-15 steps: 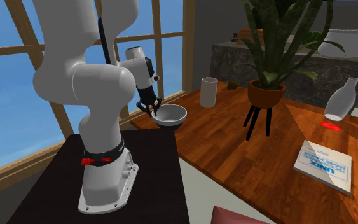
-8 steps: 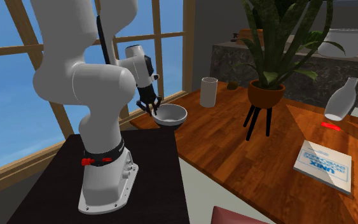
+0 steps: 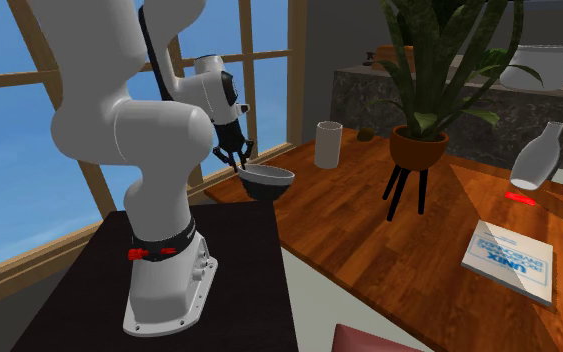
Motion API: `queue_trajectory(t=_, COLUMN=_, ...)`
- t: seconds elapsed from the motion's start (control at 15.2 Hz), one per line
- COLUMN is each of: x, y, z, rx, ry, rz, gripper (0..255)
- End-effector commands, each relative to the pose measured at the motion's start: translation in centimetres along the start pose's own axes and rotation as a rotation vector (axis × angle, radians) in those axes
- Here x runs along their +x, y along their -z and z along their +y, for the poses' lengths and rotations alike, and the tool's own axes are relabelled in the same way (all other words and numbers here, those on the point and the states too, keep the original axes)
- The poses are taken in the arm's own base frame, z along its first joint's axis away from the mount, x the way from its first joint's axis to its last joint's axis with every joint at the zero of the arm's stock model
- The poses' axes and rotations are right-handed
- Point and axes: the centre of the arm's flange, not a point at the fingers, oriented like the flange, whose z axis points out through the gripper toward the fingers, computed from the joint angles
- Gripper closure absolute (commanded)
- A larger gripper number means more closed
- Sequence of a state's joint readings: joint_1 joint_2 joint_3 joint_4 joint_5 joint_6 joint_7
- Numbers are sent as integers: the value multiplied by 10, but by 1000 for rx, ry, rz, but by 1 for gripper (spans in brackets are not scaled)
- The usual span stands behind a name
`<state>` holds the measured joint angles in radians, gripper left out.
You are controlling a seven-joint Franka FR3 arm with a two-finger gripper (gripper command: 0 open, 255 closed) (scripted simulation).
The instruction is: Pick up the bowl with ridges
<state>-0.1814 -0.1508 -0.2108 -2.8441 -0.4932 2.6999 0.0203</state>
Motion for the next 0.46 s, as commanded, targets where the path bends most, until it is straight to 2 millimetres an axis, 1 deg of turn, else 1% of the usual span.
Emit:
queue_trajectory(t=0.0, x=-1, y=11, z=2, rx=0, ry=0, rz=0, gripper=255)
queue_trajectory(t=0.26, x=-2, y=32, z=6, rx=0, ry=0, rz=0, gripper=255)
queue_trajectory(t=0.4, x=-2, y=32, z=6, rx=1, ry=0, rz=0, gripper=255)
